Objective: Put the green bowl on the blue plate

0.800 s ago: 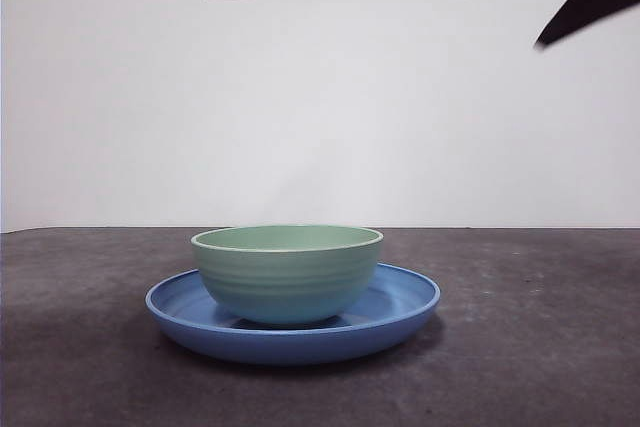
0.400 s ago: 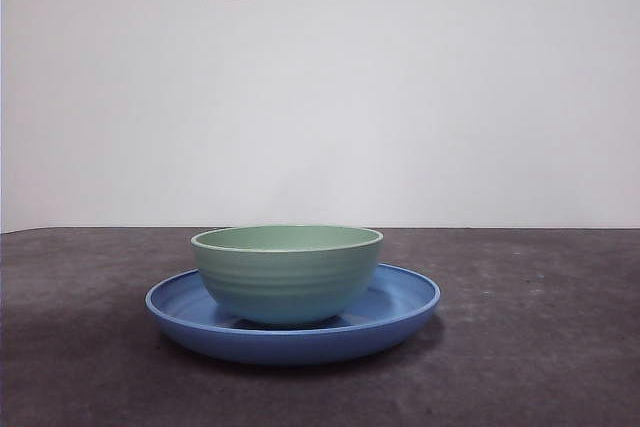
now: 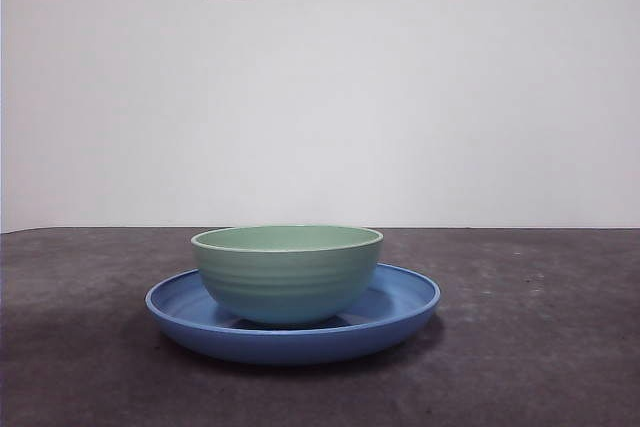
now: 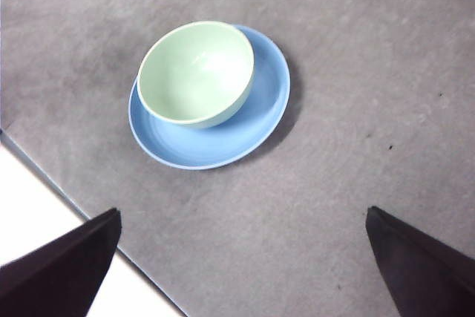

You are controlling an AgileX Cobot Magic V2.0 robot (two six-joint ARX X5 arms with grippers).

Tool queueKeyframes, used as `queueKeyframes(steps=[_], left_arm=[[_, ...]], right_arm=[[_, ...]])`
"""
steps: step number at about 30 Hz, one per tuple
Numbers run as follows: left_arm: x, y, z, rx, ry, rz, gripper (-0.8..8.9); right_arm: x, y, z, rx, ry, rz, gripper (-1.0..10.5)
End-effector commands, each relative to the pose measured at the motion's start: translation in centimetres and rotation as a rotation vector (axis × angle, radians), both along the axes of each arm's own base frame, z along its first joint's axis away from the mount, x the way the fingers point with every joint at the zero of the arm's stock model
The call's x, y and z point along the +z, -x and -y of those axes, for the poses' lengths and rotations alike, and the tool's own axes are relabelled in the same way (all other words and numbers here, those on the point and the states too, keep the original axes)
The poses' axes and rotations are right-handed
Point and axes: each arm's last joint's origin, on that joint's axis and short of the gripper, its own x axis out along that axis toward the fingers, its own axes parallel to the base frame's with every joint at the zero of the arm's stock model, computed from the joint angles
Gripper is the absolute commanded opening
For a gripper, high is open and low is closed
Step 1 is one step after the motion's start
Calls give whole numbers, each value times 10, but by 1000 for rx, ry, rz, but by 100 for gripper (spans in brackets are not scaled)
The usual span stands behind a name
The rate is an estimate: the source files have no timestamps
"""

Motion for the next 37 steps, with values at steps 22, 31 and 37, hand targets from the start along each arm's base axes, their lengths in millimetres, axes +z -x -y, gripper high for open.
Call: queueKeyframes(steps=[22,31,37], left_arm=[[3,0,1,-11,7,16,24],[3,0,1,-11,9,18,24],[-4,-11,-4,78,19,12,24]], right_arm=[[3,0,-3,68,-48,22,23],[3,0,-3,68,-48,22,23],[4,0,-3,69,-49,23,23]])
